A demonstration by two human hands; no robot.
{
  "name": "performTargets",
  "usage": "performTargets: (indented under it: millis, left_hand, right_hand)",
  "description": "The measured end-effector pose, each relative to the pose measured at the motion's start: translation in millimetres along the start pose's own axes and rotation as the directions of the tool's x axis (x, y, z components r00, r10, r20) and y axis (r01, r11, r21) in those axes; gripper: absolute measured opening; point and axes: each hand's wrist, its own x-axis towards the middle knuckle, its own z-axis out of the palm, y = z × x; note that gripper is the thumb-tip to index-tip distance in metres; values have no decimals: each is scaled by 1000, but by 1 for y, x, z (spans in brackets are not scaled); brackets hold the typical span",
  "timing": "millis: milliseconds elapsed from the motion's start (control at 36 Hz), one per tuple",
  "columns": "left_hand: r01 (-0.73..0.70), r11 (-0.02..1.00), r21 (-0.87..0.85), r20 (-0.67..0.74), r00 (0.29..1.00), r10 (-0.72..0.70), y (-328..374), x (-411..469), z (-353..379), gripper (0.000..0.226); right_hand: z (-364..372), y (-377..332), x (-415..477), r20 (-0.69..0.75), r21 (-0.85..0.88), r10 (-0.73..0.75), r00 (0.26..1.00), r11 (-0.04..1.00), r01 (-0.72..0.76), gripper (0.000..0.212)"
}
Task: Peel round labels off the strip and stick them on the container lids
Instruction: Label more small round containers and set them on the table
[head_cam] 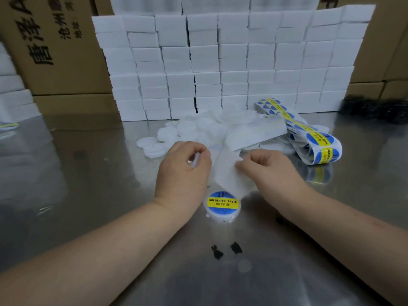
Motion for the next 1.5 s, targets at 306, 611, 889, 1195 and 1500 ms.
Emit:
performTargets:
  millis: [306, 611, 889, 1195, 1500]
  left_hand:
    - [249, 948, -200, -147, 949, -280, -11, 12, 3, 27]
    - [104, 991, -88, -87, 990, -112, -7, 7, 3, 24]
    - [-173, 984, 33, -54, 983, 175, -1, 0, 0, 13]
    - [-284, 958, 37, -40, 957, 286, 7, -4, 0, 26]
    - [-181, 982, -55, -26, 983, 180, 12, -7, 0, 15]
  right_hand:
    - [-18, -1, 9, -158, -418, 91, 983, 896, -150, 37]
    - [-29, -22, 4, -251, -353, -220, 943, 928, 122, 14]
    - [-11, -27, -14, -10, -46, -69, 998, 997, 68, 27]
    - [-11, -25, -3, -64, 167, 183, 981, 971, -170, 37]
    - [-17, -22, 4, -125, 265, 244, 962, 942, -205, 44]
